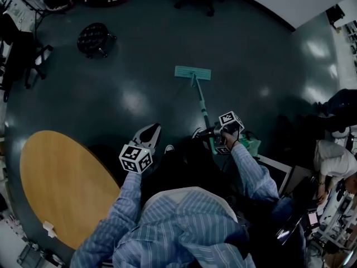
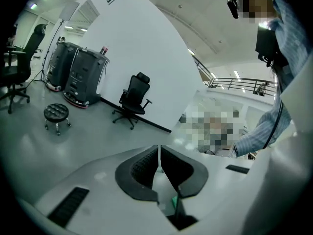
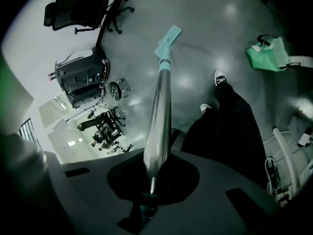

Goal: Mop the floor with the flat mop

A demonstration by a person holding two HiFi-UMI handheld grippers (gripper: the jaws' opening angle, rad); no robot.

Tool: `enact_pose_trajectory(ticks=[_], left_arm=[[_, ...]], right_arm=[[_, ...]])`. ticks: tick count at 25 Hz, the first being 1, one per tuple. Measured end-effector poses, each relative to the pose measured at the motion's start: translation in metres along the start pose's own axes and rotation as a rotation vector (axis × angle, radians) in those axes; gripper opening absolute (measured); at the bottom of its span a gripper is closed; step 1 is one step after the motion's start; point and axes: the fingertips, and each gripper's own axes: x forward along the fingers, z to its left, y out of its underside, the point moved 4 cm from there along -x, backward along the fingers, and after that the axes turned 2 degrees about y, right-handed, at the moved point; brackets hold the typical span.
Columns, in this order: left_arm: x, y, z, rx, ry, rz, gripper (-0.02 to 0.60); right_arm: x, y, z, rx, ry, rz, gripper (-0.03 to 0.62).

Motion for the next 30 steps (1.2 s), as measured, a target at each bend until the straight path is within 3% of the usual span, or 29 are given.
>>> enact_pose_trajectory(ticks=[8, 14, 24, 30], left_arm=[[0.024, -0.008, -0.018, 0.028, 0.101, 0.018, 0.018], [0.016, 0.004, -0.011, 0.018, 0.099, 0.037, 0.018], [0.035, -0.003, 0.008, -0.023, 0.055, 0.044, 0.018], [0.088, -0.02, 0.025, -0.028, 0.03, 0.072, 0.018]], right_arm=[[-0.013, 0.072, -0.037, 0.015, 0.024, 0.078, 0.02], [-0.033, 0.109, -0.056, 0.024, 0.045, 0.142, 0.02], [-0.041, 0.082, -0.026, -0.008, 0.006, 0.209, 0.021], [-0.045, -0.007, 0.013, -0.048, 0.007, 0.207, 0.021]])
